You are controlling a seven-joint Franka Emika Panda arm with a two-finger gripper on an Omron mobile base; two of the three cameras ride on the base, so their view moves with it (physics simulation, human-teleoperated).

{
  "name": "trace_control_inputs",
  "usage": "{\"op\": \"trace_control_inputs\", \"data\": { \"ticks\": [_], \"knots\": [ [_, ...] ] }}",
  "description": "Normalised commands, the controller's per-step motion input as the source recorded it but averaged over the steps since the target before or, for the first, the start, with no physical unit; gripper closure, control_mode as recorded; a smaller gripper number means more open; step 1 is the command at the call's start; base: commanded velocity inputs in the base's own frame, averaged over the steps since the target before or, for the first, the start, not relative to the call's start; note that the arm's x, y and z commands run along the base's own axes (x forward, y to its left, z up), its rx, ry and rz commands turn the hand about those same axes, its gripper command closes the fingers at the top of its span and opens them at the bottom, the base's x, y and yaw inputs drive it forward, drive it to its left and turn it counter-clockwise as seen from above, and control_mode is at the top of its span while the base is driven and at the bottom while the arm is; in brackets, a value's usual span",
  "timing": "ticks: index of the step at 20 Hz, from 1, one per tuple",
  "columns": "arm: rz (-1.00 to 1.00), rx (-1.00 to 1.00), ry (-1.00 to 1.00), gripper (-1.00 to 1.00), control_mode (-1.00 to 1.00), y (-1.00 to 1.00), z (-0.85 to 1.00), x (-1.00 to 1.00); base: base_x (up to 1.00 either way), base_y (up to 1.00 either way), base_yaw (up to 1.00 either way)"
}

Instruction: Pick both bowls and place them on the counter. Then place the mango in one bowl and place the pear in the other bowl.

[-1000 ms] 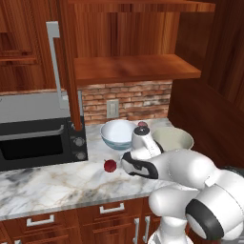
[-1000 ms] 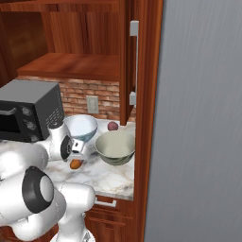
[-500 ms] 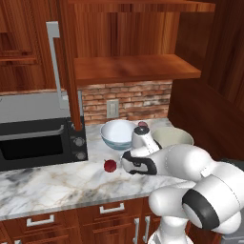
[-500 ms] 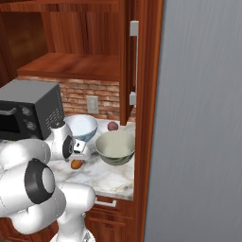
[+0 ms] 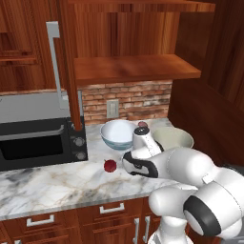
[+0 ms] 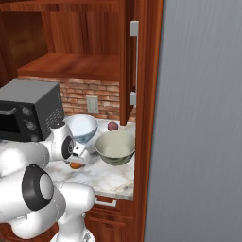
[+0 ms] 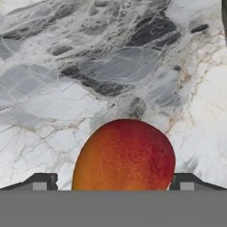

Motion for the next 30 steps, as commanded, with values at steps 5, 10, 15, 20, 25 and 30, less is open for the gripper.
{"op": "trace_control_inputs", "data": {
  "ticks": [5,10,15,20,25,30],
  "knots": [
    [-0.04,0.07,0.0,-1.0,-1.0,-0.01,-0.23,0.03,0.0,0.0,0.0],
    [0.0,0.06,0.0,1.0,-1.0,-0.03,-0.23,0.05,0.0,0.0,0.0],
    [0.0,0.0,0.0,1.0,-1.0,-0.04,-0.29,-0.21,0.0,0.0,0.0],
    [0.0,0.0,0.0,1.0,-1.0,0.01,0.09,-0.19,0.0,0.0,0.0],
    [0.0,0.0,-0.05,1.0,-1.0,0.01,0.48,-0.25,0.0,0.0,0.0],
    [0.0,0.0,-0.07,1.0,-1.0,-0.04,0.68,-0.28,0.0,0.0,0.0]
  ]
}}
